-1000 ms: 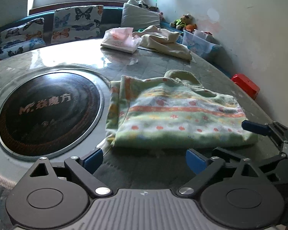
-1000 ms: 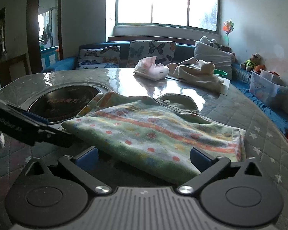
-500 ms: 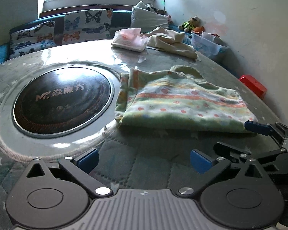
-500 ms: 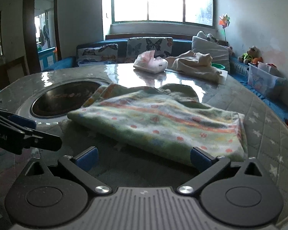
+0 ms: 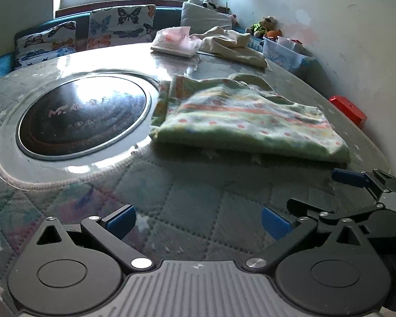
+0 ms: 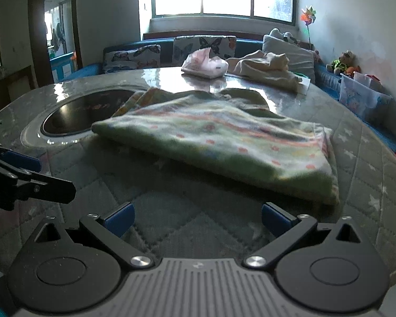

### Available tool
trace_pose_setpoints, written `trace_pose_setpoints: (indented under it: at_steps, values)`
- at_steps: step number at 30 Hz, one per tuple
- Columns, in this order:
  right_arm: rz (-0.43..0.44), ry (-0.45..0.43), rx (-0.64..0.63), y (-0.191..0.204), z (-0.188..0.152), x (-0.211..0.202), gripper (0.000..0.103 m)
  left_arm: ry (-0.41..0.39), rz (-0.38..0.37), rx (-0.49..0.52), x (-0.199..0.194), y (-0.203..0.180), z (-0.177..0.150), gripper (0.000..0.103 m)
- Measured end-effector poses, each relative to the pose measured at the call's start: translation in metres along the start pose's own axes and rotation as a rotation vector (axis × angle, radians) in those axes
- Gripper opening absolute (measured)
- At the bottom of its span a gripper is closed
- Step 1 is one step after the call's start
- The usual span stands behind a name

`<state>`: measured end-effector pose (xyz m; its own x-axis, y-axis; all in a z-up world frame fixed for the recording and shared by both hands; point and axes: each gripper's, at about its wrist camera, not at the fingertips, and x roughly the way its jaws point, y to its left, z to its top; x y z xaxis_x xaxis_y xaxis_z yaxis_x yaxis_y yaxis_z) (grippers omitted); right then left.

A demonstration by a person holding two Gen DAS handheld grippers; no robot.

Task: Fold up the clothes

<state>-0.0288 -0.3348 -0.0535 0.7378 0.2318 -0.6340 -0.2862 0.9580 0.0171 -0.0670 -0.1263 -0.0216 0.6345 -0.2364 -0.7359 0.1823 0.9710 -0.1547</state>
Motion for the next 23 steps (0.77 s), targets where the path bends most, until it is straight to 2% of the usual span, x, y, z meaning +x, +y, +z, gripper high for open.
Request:
trace_pose_setpoints:
  at_steps: [14,23]
  values:
    - [-0.001,-0.006,-0.005,0.002,-0.004,-0.001,0.103,0.0,0.011,0.013,0.001,-0.009,-0.001,0.103]
    - [-0.069,-0.046,-0.028,0.006,0.002,-0.013,0.103,-0.017,0.013,0.047,0.0,-0.021,0.007,0.103]
